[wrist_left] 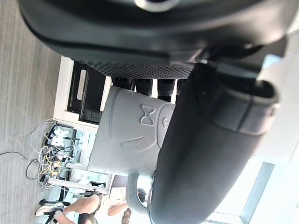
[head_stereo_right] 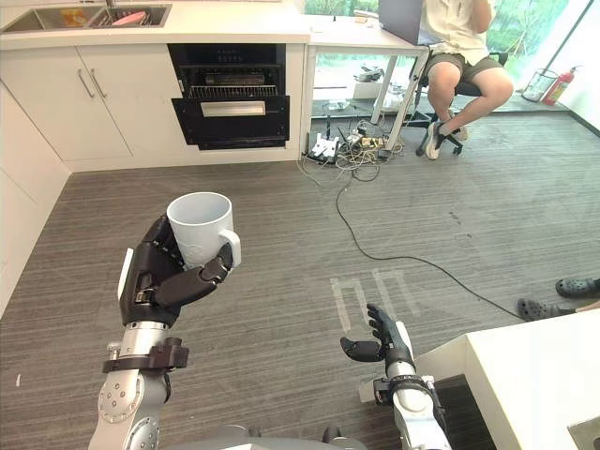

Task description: Walk over to the sink, pick up the cup, carry it to the dishwasher, place the cup inside the dishwasher, then close the dishwasher door

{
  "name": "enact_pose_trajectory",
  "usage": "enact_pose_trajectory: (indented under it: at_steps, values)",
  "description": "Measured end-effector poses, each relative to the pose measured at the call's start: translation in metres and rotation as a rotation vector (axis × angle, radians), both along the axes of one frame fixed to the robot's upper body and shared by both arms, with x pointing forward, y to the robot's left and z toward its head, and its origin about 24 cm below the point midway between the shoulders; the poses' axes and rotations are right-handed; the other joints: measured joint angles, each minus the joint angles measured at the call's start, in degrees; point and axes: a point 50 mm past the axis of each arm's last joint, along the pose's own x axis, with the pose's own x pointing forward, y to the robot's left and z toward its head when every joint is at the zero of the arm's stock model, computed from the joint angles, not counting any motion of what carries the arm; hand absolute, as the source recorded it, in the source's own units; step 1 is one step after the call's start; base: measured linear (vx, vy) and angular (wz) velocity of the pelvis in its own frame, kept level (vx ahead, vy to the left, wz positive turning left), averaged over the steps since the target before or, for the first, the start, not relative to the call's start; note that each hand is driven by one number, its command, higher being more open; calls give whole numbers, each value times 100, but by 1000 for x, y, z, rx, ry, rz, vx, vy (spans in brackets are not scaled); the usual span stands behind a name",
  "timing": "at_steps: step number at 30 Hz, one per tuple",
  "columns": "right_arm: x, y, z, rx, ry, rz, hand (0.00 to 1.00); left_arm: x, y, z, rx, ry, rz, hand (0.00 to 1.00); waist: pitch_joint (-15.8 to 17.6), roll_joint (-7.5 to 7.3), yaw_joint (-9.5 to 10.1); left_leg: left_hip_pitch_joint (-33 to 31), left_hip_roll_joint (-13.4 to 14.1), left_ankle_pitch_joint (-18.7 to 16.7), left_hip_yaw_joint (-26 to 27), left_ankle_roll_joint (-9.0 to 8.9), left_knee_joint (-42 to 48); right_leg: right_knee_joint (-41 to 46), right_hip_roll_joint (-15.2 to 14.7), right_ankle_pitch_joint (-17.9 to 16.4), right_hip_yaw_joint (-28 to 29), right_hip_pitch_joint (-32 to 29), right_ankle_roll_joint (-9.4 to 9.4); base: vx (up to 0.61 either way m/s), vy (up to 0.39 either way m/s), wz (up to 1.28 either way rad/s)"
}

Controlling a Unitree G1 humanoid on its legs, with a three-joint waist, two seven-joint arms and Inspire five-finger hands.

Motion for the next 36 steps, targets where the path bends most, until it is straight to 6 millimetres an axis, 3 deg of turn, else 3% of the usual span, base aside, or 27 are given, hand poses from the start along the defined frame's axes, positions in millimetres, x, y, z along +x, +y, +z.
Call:
enact_pose_trajectory:
  at_steps: [2,6,9,13,14,15,17,18,21,23,24,25,26,27,30,31,33,34,35,36]
  values:
    - [-1,1,-1,2,1,5,90,0,0,-1,-3,4,7,30,-13,-10,3,133,17,26,162,0,-144,-42,30,22,172,14,25,16,-16,-39]
    - [-22,-2,-11,0,64,-21,90,1,-9,-5,-19,22,-33,30,-147,-71,-181,277,-60,235,211,-38,-569,-234,-58,72,94,70,26,46,-19,0]
    - [-34,-7,-17,-6,112,-51,90,6,-21,-16,-39,66,-78,30,-138,-59,-274,258,-44,294,221,-118,-508,-305,-76,71,-172,232,25,23,-48,40]
    - [-22,-11,-12,-16,67,-115,90,21,-34,-18,-57,69,-125,30,166,-46,-316,-257,3,316,434,-281,154,-278,-117,17,-994,512,15,-104,-27,110]
    - [-15,-15,-7,-30,40,-137,90,22,-35,-15,-61,56,-127,30,246,74,-316,-415,274,66,1130,-113,191,-200,-47,-49,-1346,523,18,-182,13,132]
    - [-8,-16,-4,-33,21,-149,90,21,-33,-14,-58,54,-120,30,326,70,-199,-435,561,48,1719,58,290,-65,-87,-165,-1609,518,37,-164,44,143]
    - [-1,-20,2,-47,-10,-160,90,21,-30,-14,-50,56,-109,30,363,70,-182,-490,904,57,2541,81,455,100,-305,-370,-2129,478,99,-66,116,139]
    - [2,-22,4,-56,-18,-161,90,20,-30,-14,-51,54,-106,30,363,135,-170,-525,967,91,2641,85,497,231,-350,-446,-2248,448,154,-15,190,113]
    - [23,-14,13,-34,-74,-144,90,12,-18,-20,-44,93,-42,30,382,145,35,-637,667,-152,2466,169,686,817,-778,-725,-2460,367,434,56,270,48]
    - [31,-10,17,-25,-95,-138,90,7,-16,-21,-41,104,-32,30,398,113,66,-666,455,-450,2398,330,870,1625,-1189,-1069,-2472,180,484,145,266,37]
    - [33,-10,18,-25,-103,-136,90,5,-18,-21,-47,106,-37,30,401,111,57,-651,289,-606,2350,421,948,2669,-1591,-1230,-2291,-222,156,172,271,36]
    - [34,-10,19,-25,-105,-135,90,5,-19,-21,-47,104,-43,30,420,96,38,-605,198,-659,2312,476,944,3317,-1786,-1214,-2010,-528,-139,196,252,56]
    - [33,-7,17,-16,-99,-135,90,5,-21,-19,-41,99,-60,30,490,87,-94,-472,72,-760,2134,540,933,4379,-1782,-1274,-1153,-1027,-246,247,198,73]
    - [31,-3,15,-5,-90,-138,90,5,-24,-19,-34,101,-79,30,560,88,-200,-257,6,-816,1972,555,841,4873,-1507,-1426,-654,-1356,-89,276,162,77]
    - [27,-3,14,-3,-85,-141,90,5,-32,-20,-33,104,-122,30,635,96,-228,223,-128,-798,1806,491,489,4567,-1201,-1554,-809,-1828,-176,351,121,43]
    - [29,-3,16,-4,-95,-142,90,6,-34,-19,-35,99,-134,30,647,111,-257,399,-202,-795,1741,464,280,4029,-1092,-1552,-1054,-2099,-179,401,96,42]
    - [30,-3,17,-6,-101,-140,90,11,-39,-16,-43,83,-160,30,710,196,-321,707,-249,-798,1532,393,-40,2692,-822,-1227,-1336,-2325,-125,460,67,58]
    - [29,-3,16,-6,-99,-140,90,17,-42,-15,-50,70,-174,30,753,265,-382,1032,-256,-823,1334,278,-303,1826,-609,-596,-1355,-2454,-145,534,34,63]
    - [27,-4,16,-6,-98,-141,90,19,-44,-14,-48,64,-182,30,757,272,-398,1172,-267,-840,1244,224,-405,1593,-521,-376,-1352,-2475,-137,694,9,76]
    - [25,-4,18,-8,-106,-140,90,23,-46,-12,-45,50,-192,30,753,266,-410,1442,-273,-926,1108,68,-521,1394,-399,-37,-1246,-2541,-244,512,-27,56]
